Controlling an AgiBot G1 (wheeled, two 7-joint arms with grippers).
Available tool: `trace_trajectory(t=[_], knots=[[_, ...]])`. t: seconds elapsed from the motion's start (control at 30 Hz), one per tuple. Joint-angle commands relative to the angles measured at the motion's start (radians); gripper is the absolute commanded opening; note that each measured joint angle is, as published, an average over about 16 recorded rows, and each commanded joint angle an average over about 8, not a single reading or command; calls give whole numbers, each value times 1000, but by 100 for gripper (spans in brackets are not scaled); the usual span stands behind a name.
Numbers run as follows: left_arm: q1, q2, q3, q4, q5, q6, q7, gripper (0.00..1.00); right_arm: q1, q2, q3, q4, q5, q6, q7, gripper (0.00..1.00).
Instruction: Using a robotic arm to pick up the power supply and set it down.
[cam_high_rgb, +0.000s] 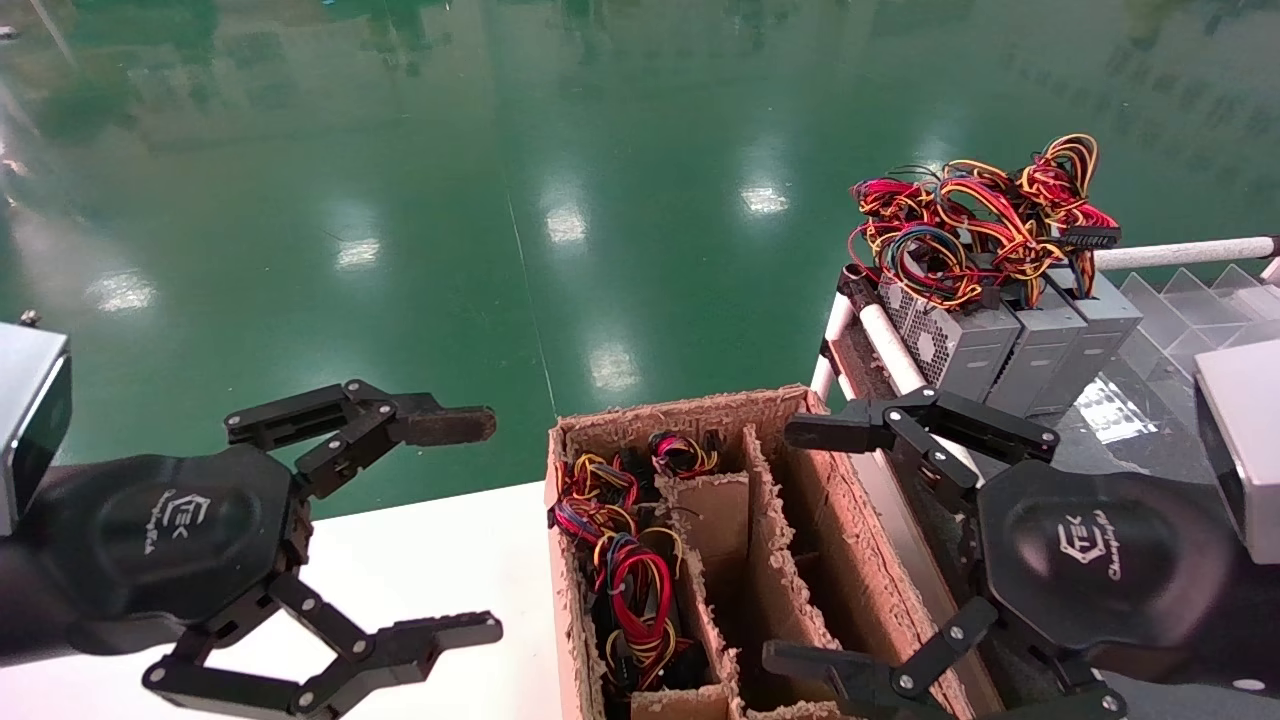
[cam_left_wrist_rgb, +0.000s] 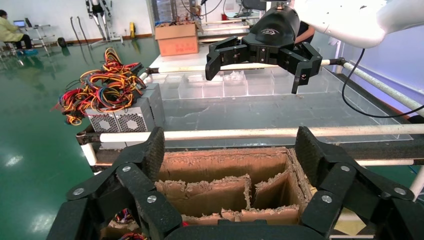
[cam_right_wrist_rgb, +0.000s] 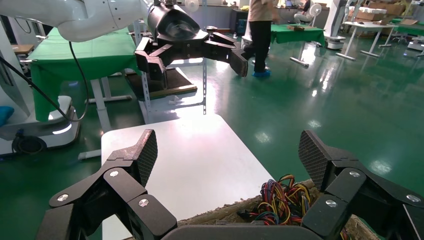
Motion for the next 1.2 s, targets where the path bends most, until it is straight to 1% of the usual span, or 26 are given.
trace_trajectory(t=[0.03,1.2], knots=[[0,0,0,0,0,0,0,0,0,0,0,0,0,0,0,100],[0,0,0,0,0,0,0,0,0,0,0,0,0,0,0,100]])
